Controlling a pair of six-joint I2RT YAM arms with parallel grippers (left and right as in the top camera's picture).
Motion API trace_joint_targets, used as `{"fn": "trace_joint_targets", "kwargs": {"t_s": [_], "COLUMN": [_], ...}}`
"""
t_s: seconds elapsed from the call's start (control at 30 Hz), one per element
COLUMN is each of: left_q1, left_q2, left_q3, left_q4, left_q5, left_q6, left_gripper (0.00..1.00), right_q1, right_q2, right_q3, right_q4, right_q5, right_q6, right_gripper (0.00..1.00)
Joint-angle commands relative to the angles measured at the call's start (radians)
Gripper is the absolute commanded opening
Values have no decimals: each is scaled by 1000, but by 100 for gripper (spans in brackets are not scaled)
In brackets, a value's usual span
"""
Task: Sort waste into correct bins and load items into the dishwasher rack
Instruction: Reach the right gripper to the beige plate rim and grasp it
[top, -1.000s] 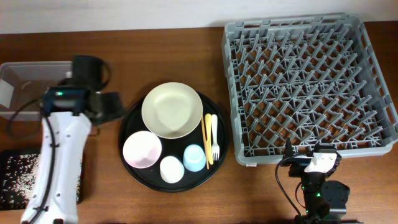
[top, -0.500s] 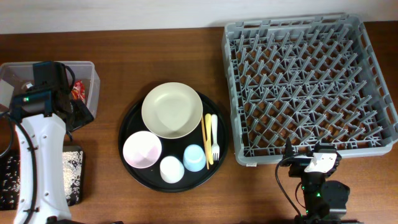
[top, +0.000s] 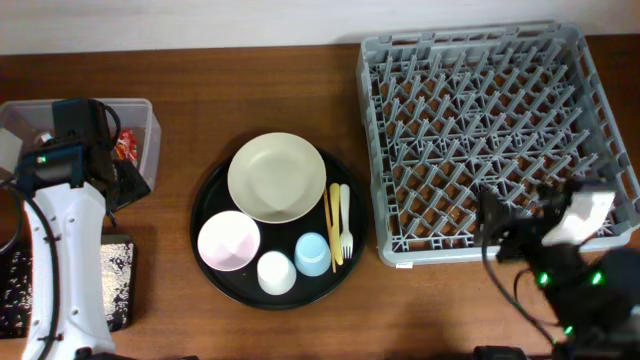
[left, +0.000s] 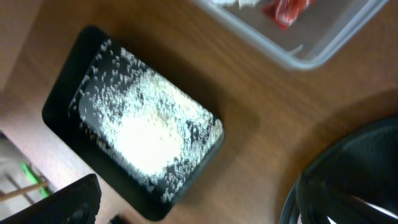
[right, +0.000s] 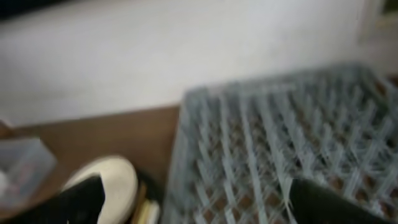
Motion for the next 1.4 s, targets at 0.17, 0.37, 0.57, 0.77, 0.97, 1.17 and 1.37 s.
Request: {"fn": "trace_joint_targets", "kwargs": {"t_s": [0.17,0.37,0.57,0.77,0.97,1.17,1.37], "left_q1": [4,4,4,4,5,4,4], "left_q2": [-7,-7,-7,-7,-7,-7,-7], "left_q3": [8,8,8,8,8,8,8], "left_q4": [-3,-3,-3,-3,-3,-3,-3], "left_q5": [-11,-11,-11,-11,-11,-11,-11], "left_q6": [-2,-2,-2,-2,-2,-2,-2], "left_gripper": [99,99,99,99,99,99,99], "right_q1": [11,492,697,698,699,697,649], "right_q2": [625,791,1187,1222,1388,1493,1555], "right_q3": [576,576,576,576,576,576,576], "right_q4": [-250,-296,-114,136,247,262,238], "right_q5": [-779,23,187,344,344,383,346], "right_q6": [5,32,30,27,-31,-80,-80], "right_gripper": [99,85,98,81,55,54,54]}}
